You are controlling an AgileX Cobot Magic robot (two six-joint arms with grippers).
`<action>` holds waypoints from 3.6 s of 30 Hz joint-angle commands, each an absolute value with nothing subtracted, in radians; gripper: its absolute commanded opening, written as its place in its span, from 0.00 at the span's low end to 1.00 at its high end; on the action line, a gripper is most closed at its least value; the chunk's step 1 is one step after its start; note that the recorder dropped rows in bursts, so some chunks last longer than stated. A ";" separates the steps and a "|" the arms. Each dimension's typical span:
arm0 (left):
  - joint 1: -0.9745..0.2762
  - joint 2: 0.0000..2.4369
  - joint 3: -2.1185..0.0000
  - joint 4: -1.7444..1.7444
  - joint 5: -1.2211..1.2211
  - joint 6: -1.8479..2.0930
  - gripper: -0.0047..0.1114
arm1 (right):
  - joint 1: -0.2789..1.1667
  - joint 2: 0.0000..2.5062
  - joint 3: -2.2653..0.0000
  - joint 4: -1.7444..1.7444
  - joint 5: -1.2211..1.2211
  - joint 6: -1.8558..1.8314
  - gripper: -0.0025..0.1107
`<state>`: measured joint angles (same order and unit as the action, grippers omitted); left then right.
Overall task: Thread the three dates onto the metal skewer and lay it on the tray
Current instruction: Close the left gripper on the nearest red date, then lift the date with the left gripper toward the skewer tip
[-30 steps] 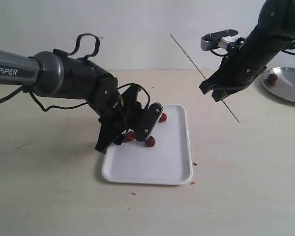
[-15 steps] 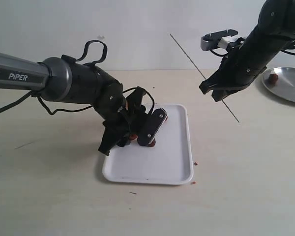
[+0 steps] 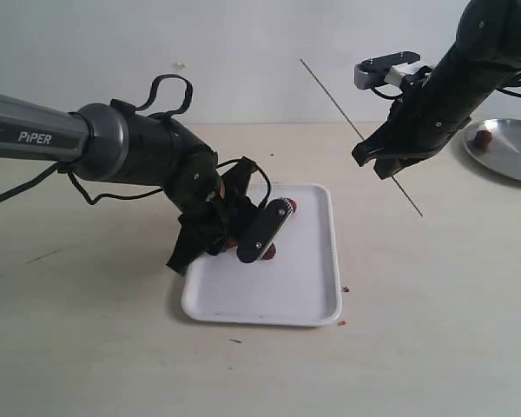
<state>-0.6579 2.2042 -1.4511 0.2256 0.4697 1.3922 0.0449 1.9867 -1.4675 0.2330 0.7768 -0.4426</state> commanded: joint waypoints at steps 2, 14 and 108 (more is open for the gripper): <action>-0.663 2.227 -1.442 0.228 0.548 1.412 0.41 | 0.046 1.979 -1.472 0.234 0.764 -0.452 0.02; -0.718 2.227 -1.442 0.250 0.552 1.443 0.40 | 0.046 1.979 -1.472 0.234 0.764 -0.452 0.02; -0.648 2.266 -1.701 0.044 0.755 1.133 0.28 | 0.046 1.979 -1.472 0.232 0.761 -0.452 0.02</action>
